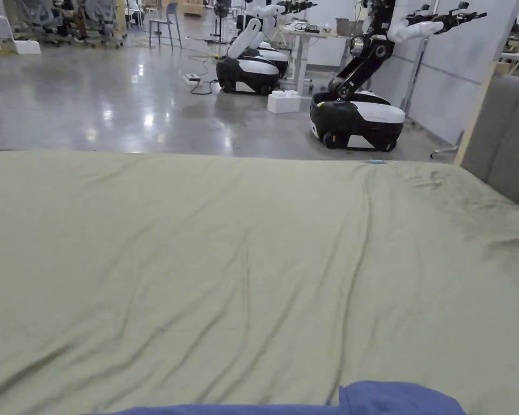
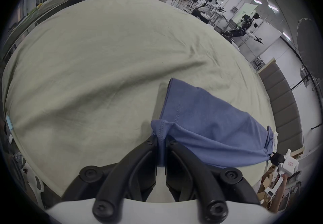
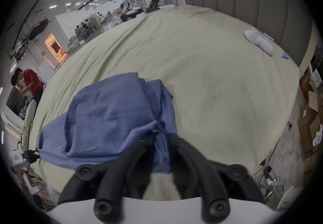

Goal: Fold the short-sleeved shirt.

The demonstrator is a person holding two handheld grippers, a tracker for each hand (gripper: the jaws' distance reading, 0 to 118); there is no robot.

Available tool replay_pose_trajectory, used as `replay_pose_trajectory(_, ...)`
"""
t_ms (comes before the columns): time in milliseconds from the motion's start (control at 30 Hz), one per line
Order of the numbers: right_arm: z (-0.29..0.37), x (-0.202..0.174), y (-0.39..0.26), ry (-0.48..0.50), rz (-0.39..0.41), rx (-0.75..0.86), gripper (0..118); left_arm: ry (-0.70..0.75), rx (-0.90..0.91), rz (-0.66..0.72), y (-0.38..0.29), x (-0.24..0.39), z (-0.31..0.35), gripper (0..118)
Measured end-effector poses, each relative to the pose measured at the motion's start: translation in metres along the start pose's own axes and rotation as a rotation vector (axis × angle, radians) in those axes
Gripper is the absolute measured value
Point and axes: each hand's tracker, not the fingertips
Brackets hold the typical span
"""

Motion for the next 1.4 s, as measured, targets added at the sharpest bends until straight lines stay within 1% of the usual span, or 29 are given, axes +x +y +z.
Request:
replay_pose_trajectory(33, 0.001, 0.004, -0.002, 0.001, -0.007, 0.001, 60, -0.008, 0.015, 0.006, -0.001, 0.0, 0.002, 18)
replay_pose_trajectory(133, 0.035, 0.007, 0.0, 0.062, -0.088, 0.052, 64, -0.13, 0.086, 0.132, -0.004, -0.006, 0.034, 23)
replay_pose_trajectory(167, 0.05, 0.007, -0.001, 0.089, -0.091, 0.093, 67, -0.166, 0.129, 0.145, -0.005, -0.007, 0.049, 38)
replay_pose_trajectory(233, 0.078, -0.002, -0.006, 0.126, -0.018, 0.19, 77, -0.167, 0.218, 0.101, -0.01, -0.005, 0.079, 89)
replay_pose_trajectory(300, 0.091, -0.01, -0.016, 0.11, 0.035, 0.161, 77, -0.128, 0.254, 0.046, -0.015, -0.004, 0.101, 93)
replay_pose_trajectory(333, 0.092, -0.015, -0.02, 0.118, 0.056, 0.106, 69, -0.119, 0.266, 0.043, -0.02, -0.004, 0.105, 91)
replay_pose_trajectory(367, 0.091, -0.02, -0.025, 0.157, 0.063, 0.07, 14, -0.131, 0.252, 0.057, -0.023, -0.006, 0.106, 64)
replay_pose_trajectory(400, 0.085, -0.029, -0.033, 0.17, 0.046, 0.069, 2, -0.181, 0.204, 0.117, -0.024, -0.012, 0.1, 17)
replay_pose_trajectory(433, 0.083, -0.032, -0.042, 0.22, 0.02, 0.042, 2, -0.234, 0.166, 0.182, -0.025, -0.019, 0.092, 0)
replay_pose_trajectory(467, 0.081, -0.036, -0.044, 0.26, 0.035, -0.005, 2, -0.283, 0.159, 0.241, -0.027, -0.024, 0.086, 0)
replay_pose_trajectory(500, 0.081, -0.041, -0.048, 0.263, 0.023, 0.023, 2, -0.29, 0.156, 0.265, -0.026, -0.029, 0.08, 0)
replay_pose_trajectory(633, 0.079, -0.051, -0.043, 0.304, -0.005, 0.023, 2, -0.233, 0.153, 0.212, 0.004, -0.044, 0.051, 0)
replay_pose_trajectory(700, 0.084, -0.055, -0.037, 0.281, -0.005, 0.037, 2, -0.306, 0.122, 0.188, 0.021, -0.054, 0.033, 2)
replay_pose_trajectory(733, 0.086, -0.056, -0.035, 0.263, -0.003, 0.048, 2, -0.378, 0.102, 0.194, 0.029, -0.061, 0.023, 17)
replay_pose_trajectory(767, 0.088, -0.057, -0.034, 0.253, -0.001, 0.052, 2, -0.443, 0.087, 0.219, 0.035, -0.067, 0.015, 54)
replay_pose_trajectory(800, 0.091, -0.06, -0.032, 0.239, 0.0, 0.055, 2, -0.532, 0.056, 0.263, 0.044, -0.075, 0.005, 85)
replay_pose_trajectory(833, 0.093, -0.062, -0.03, 0.225, -0.002, 0.054, 2, -0.61, 0.016, 0.297, 0.049, -0.082, -0.005, 95)
replay_pose_trajectory(900, 0.095, -0.066, -0.03, 0.22, -0.005, 0.052, 2, -0.766, -0.061, 0.355, 0.057, -0.096, -0.027, 95)
replay_pose_trajectory(933, 0.096, -0.07, -0.029, 0.216, -0.007, 0.049, 2, -0.776, -0.113, 0.373, 0.06, -0.094, -0.035, 95)
replay_pose_trajectory(1033, 0.095, -0.081, -0.026, 0.22, -0.01, 0.032, 2, -0.681, -0.253, 0.298, 0.064, -0.096, -0.062, 90)
replay_pose_trajectory(1067, 0.095, -0.087, -0.024, 0.219, -0.004, 0.025, 2, -0.715, -0.268, 0.288, 0.063, -0.095, -0.068, 90)
replay_pose_trajectory(1100, 0.093, -0.093, -0.022, 0.216, 0.007, 0.017, 2, -0.811, -0.25, 0.309, 0.064, -0.095, -0.073, 89)
replay_pose_trajectory(1167, 0.089, -0.102, -0.018, 0.209, 0.035, -0.005, 2, -0.848, -0.268, 0.374, 0.066, -0.089, -0.088, 86)
replay_pose_trajectory(1200, 0.087, -0.107, -0.017, 0.211, 0.05, -0.012, 2, -0.829, -0.292, 0.426, 0.065, -0.082, -0.098, 73)
replay_pose_trajectory(1233, 0.087, -0.116, -0.015, 0.221, 0.063, -0.016, 2, -0.775, -0.332, 0.444, 0.064, -0.075, -0.108, 50)
replay_pose_trajectory(1267, 0.086, -0.119, -0.014, 0.227, 0.071, -0.02, 2, -0.727, -0.342, 0.441, 0.061, -0.066, -0.116, 13)
replay_pose_trajectory(1300, 0.085, -0.123, -0.013, 0.239, 0.078, -0.026, 2, -0.736, -0.299, 0.435, 0.059, -0.059, -0.122, 12)
replay_pose_trajectory(1333, 0.086, -0.127, -0.013, 0.247, 0.085, -0.031, 2, -0.809, -0.26, 0.428, 0.058, -0.051, -0.117, 12)
replay_pose_trajectory(1400, 0.086, -0.131, -0.013, 0.247, 0.094, -0.03, 2, -0.839, -0.32, 0.405, 0.051, -0.037, -0.11, 12)
